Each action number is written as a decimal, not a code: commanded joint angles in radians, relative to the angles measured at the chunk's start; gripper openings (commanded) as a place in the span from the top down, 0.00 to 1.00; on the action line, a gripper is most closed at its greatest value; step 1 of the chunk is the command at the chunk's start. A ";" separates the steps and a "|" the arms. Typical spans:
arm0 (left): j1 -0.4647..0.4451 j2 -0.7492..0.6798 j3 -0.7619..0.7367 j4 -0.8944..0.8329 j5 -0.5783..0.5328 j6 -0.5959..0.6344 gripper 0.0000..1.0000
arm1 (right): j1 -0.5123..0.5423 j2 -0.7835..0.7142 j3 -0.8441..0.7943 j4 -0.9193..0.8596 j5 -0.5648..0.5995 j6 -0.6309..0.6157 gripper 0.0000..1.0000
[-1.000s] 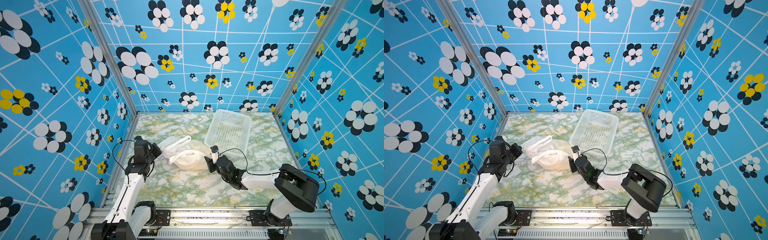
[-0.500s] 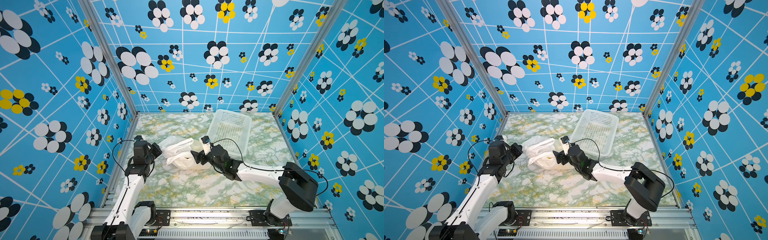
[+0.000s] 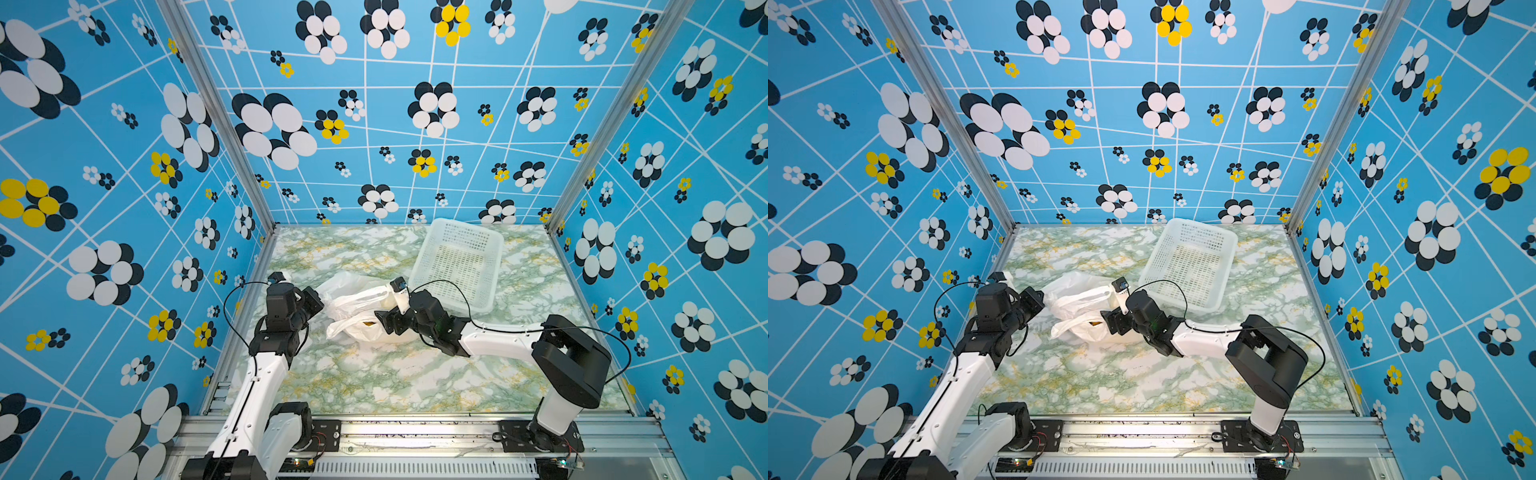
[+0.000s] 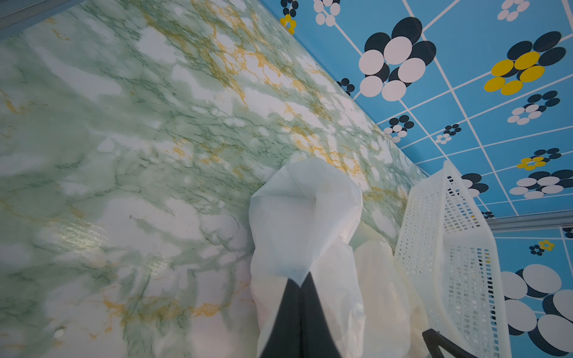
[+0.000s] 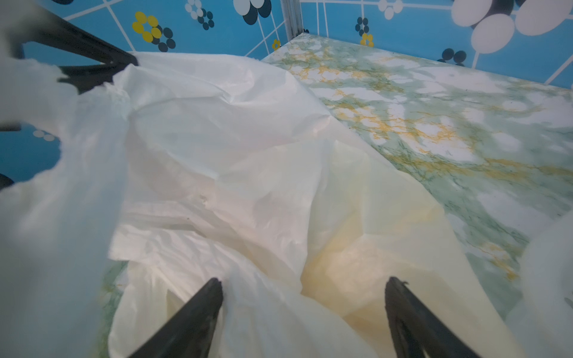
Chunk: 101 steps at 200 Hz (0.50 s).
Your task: Untie the knot of the plastic bag and take out the fruit
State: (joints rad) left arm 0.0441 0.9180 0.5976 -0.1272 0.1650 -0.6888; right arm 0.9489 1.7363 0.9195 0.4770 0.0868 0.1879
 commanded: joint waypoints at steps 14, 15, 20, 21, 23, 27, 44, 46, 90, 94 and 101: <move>0.009 -0.029 -0.014 0.011 -0.010 0.009 1.00 | 0.045 -0.017 -0.039 0.023 0.030 -0.064 0.11; 0.009 -0.030 -0.013 0.011 -0.010 0.009 1.00 | 0.045 -0.016 -0.038 0.021 0.035 -0.063 0.11; 0.009 -0.031 -0.015 0.012 -0.011 0.008 1.00 | 0.044 -0.010 -0.035 0.013 0.059 -0.058 0.11; 0.010 -0.031 -0.015 0.012 -0.011 0.009 1.00 | 0.045 -0.010 -0.033 0.012 0.063 -0.057 0.12; 0.010 -0.031 -0.014 0.013 -0.011 0.009 1.00 | 0.044 -0.007 -0.031 0.009 0.072 -0.054 0.12; 0.009 -0.031 -0.014 0.012 -0.010 0.008 1.00 | 0.044 -0.002 -0.028 0.002 0.083 -0.051 0.15; 0.010 -0.032 -0.015 0.016 -0.010 0.010 1.00 | 0.045 0.009 -0.019 -0.003 0.119 -0.046 0.30; 0.010 -0.033 -0.016 0.017 -0.010 0.010 1.00 | 0.044 0.009 -0.019 -0.003 0.124 -0.046 0.33; 0.010 -0.048 -0.014 0.007 -0.010 0.009 1.00 | 0.041 -0.064 -0.098 0.079 0.274 -0.007 0.92; 0.012 -0.051 -0.014 0.004 -0.011 0.007 1.00 | 0.041 -0.076 -0.115 0.097 0.283 -0.003 0.94; 0.012 -0.054 -0.017 0.003 -0.016 0.005 1.00 | 0.039 -0.098 -0.144 0.134 0.300 0.003 0.97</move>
State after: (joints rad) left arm 0.0456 0.8909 0.5915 -0.1280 0.1650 -0.6888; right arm 0.9962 1.7176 0.8558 0.5152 0.2684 0.1600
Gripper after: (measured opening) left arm 0.041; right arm 0.080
